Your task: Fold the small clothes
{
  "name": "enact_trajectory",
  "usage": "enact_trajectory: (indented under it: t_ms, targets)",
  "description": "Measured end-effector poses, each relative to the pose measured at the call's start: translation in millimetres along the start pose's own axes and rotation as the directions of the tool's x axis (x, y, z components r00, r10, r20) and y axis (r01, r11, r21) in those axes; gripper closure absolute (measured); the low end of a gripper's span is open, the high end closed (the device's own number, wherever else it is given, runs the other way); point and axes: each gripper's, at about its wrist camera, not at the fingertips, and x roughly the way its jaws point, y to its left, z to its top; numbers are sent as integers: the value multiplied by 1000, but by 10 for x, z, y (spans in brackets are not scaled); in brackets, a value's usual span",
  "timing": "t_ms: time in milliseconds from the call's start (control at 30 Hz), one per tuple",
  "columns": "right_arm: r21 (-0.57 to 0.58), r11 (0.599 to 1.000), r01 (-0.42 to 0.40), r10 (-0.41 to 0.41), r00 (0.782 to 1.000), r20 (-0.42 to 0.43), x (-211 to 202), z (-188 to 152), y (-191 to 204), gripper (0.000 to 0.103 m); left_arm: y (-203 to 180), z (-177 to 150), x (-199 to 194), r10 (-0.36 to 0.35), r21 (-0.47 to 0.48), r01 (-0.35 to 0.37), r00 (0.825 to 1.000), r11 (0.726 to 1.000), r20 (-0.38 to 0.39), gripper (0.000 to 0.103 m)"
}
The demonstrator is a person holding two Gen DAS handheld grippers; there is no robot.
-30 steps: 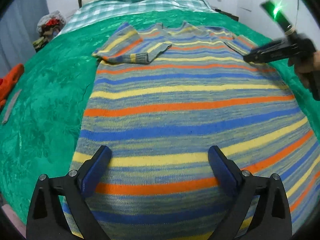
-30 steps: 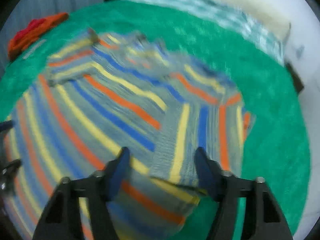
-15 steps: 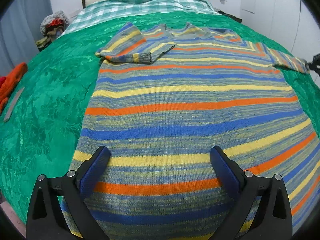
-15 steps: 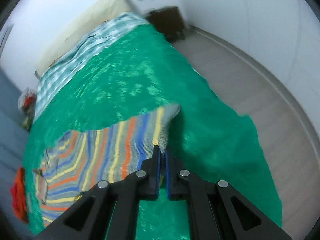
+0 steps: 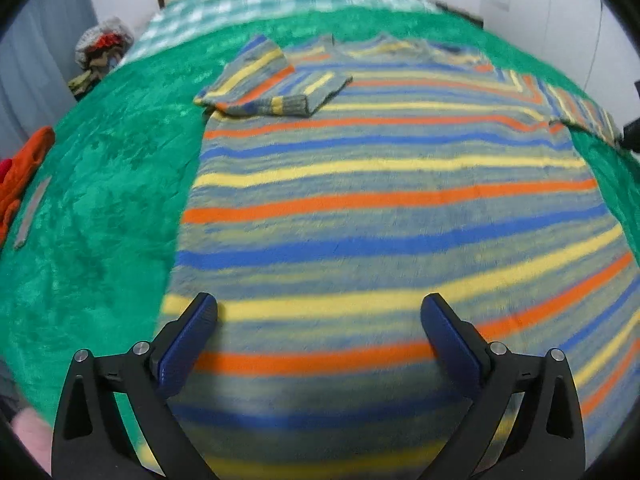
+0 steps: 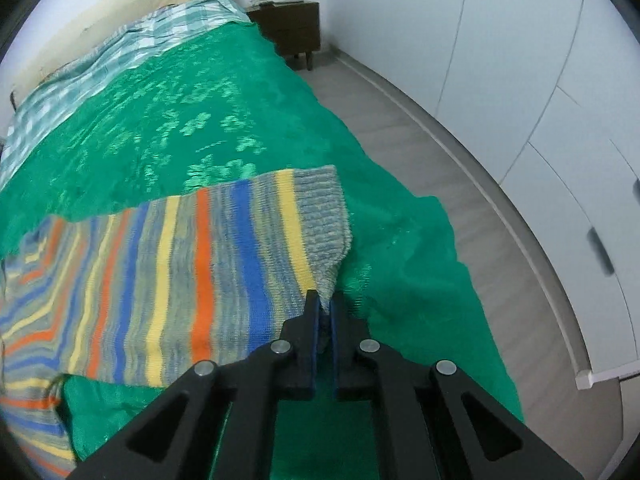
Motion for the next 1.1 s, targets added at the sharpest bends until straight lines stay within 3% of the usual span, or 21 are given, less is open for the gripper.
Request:
enact_trajectory:
  t_ms: [33,100,200,267,300,333,400,500,567,633,667,700,733,767,800,900,967,1067,1100]
  targets:
    - [-7,1000,8,-8,1000,3,-44,-58,-26,52,52,30,-104,-9,3,9,1000,1000,-14,2]
    - [-17,1000,8,-7,1000,19,-220,-149,-61,22,204,149,-430,-59,-3,59,998,998,18,2]
    - [-89,996,28,-20,996,90,-618,-391,-113,22,422,567,-936,-105,13,104,980,994,170,1]
    - [-138,990,23,-6,992,122,-851,-583,-85,22,460,965,-1020,-123,46,115,957,992,262,1]
    - [-155,988,2,18,992,127,-962,-693,-55,22,434,1078,-961,-138,74,122,953,990,269,1]
    - [-170,985,-35,56,991,120,-1063,-816,2,22,348,1244,-793,-149,130,119,955,984,258,1]
    - [-188,974,-123,142,986,90,-1178,-998,169,22,162,1472,-245,-120,222,77,976,972,184,1]
    - [-222,950,-220,238,969,59,-1366,-1347,396,22,55,1594,455,-54,257,31,995,966,82,12]
    - [-243,941,-234,252,967,45,-1440,-1578,512,22,90,1649,827,-29,248,26,1000,968,10,14]
    - [-251,938,-238,250,968,19,-1487,-1792,581,22,200,1671,1032,-49,198,53,999,979,-25,17]
    - [-251,937,-243,252,968,5,-1499,-1872,595,22,256,1687,1053,-89,162,93,996,982,-29,27]
    - [-253,935,-249,255,967,-11,-1504,-1959,623,22,328,1713,1067,-135,114,138,990,984,-36,47]
    - [-262,932,-249,251,968,-23,-1492,-2016,669,22,374,1738,1056,-157,92,161,987,983,-40,60]
    - [-273,931,-240,243,970,-25,-1505,-2069,680,22,412,1767,1026,-167,81,169,985,982,-37,87]
    - [-295,930,-220,224,974,-20,-1525,-2156,693,22,441,1793,999,-174,70,175,984,982,-31,98]
    - [-310,931,-193,201,980,-6,-1545,-2236,749,22,702,1847,826,-180,-7,180,983,984,23,98]
    - [-297,936,-188,197,980,3,-1574,-2249,730,22,1078,1886,692,-179,-130,188,981,974,75,98]
    - [-294,940,-175,185,983,8,-1636,-2280,691,22,1751,1826,564,-122,-342,160,984,926,128,99]
    - [-297,939,-172,183,983,11,-1654,-2288,693,22,2005,1782,561,-71,-401,117,989,909,126,99]
